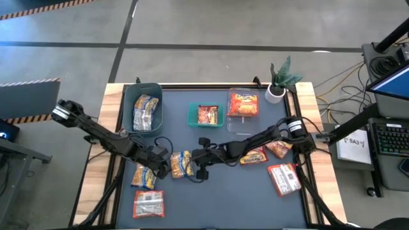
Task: Sort Maruchan noodles
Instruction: Put the top blue noodle pack into the dark blue bin
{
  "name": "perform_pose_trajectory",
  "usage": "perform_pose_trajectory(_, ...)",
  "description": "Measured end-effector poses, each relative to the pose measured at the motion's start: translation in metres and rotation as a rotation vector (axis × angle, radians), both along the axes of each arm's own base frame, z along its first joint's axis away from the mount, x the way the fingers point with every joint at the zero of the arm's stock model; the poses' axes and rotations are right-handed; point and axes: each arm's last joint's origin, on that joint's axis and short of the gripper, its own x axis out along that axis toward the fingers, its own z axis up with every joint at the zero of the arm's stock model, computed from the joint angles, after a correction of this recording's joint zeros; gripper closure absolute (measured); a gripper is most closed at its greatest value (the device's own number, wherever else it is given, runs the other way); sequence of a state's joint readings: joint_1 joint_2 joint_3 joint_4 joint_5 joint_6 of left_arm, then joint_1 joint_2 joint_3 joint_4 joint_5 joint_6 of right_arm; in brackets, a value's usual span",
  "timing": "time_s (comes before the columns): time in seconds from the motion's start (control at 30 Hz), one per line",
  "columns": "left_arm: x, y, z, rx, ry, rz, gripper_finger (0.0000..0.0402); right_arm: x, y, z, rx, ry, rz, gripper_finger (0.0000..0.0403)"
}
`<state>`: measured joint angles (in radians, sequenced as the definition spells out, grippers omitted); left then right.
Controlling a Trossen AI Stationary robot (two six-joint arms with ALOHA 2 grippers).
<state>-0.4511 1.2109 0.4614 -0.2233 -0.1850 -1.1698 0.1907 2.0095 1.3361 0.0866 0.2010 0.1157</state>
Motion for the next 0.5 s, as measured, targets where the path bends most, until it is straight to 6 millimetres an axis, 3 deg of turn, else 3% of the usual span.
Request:
perform_pose_trajectory(0.13, 0.002, 0.000, -0.001, 0.017, -0.017, 0.033, 0.0138, 0.008, 0.006, -0.004, 0.045, -0.083, 0.063, 0.0394)
perform_pose_trajectory(0.5, 0.008, -0.003, -0.013, 0.019, -0.003, 0.044, 0.0150, 0.012, 0.003, -0.033, 0.047, -0.054, 0.045, 0.0394)
